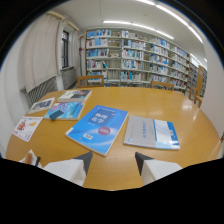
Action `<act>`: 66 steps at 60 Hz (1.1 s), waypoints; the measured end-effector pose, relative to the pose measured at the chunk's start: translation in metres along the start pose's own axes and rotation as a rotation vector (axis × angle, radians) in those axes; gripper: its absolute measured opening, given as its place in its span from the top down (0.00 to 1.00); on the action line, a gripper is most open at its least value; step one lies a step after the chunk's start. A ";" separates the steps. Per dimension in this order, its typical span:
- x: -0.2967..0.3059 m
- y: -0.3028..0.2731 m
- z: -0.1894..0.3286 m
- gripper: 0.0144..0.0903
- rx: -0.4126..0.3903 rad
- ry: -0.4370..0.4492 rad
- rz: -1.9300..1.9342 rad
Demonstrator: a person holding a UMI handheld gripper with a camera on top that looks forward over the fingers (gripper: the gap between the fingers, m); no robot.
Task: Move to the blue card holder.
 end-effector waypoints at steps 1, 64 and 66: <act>-0.001 0.000 0.000 0.08 0.000 -0.002 0.000; -0.229 0.031 -0.055 0.07 -0.001 -0.097 -0.054; -0.237 0.031 -0.054 0.07 0.000 -0.094 -0.053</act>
